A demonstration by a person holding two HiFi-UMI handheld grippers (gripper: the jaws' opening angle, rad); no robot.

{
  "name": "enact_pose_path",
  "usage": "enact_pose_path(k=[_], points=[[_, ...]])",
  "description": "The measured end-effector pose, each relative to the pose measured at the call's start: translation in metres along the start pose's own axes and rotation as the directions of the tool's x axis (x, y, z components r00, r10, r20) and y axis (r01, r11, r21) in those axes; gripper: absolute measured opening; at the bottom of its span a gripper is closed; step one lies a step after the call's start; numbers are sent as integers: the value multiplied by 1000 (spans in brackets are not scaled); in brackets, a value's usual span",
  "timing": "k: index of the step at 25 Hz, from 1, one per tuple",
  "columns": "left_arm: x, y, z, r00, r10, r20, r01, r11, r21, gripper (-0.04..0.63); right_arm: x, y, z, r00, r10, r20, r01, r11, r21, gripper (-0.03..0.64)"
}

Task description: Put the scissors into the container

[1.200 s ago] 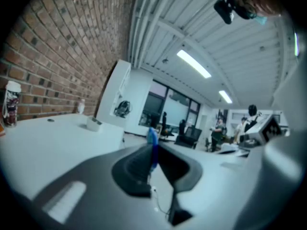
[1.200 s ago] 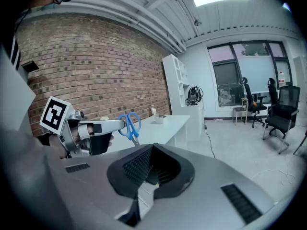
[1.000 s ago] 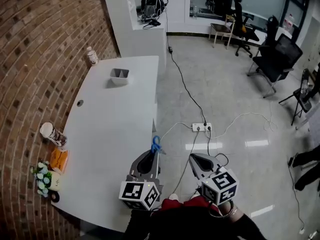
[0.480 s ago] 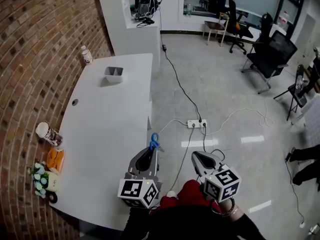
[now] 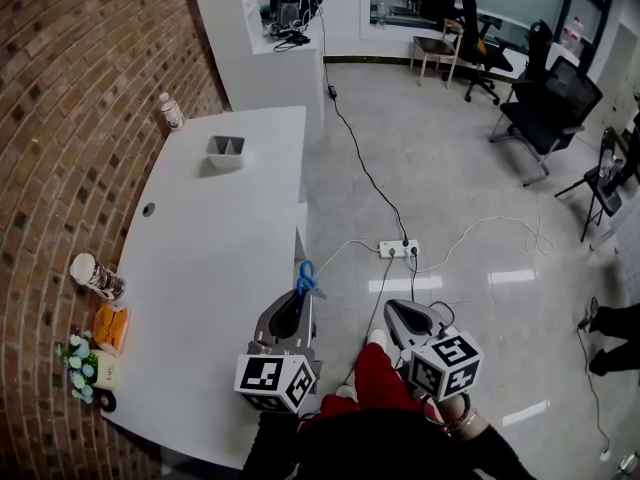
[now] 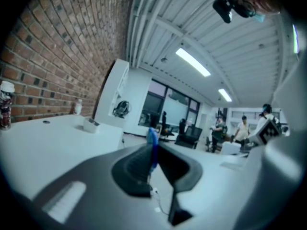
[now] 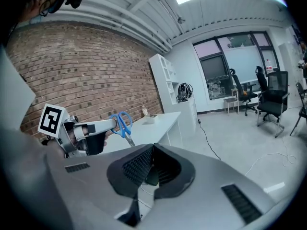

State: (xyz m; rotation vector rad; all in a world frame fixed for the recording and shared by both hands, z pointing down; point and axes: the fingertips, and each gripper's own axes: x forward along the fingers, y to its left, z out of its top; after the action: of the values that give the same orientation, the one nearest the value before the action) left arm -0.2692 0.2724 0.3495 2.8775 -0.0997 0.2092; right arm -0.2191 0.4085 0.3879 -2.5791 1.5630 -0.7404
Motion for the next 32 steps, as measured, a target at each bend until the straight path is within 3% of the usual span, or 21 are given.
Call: enact_pose_path(k=[14,32], points=[[112,34,16,996,83,-17,-83,996,6,32,76,-93,51,999,30,-23,-30,1000,9,9],[225,49,47,975,222,-2,-222,975,15,32,145,-182,108,987,154,-51,-155,988,-12,9]])
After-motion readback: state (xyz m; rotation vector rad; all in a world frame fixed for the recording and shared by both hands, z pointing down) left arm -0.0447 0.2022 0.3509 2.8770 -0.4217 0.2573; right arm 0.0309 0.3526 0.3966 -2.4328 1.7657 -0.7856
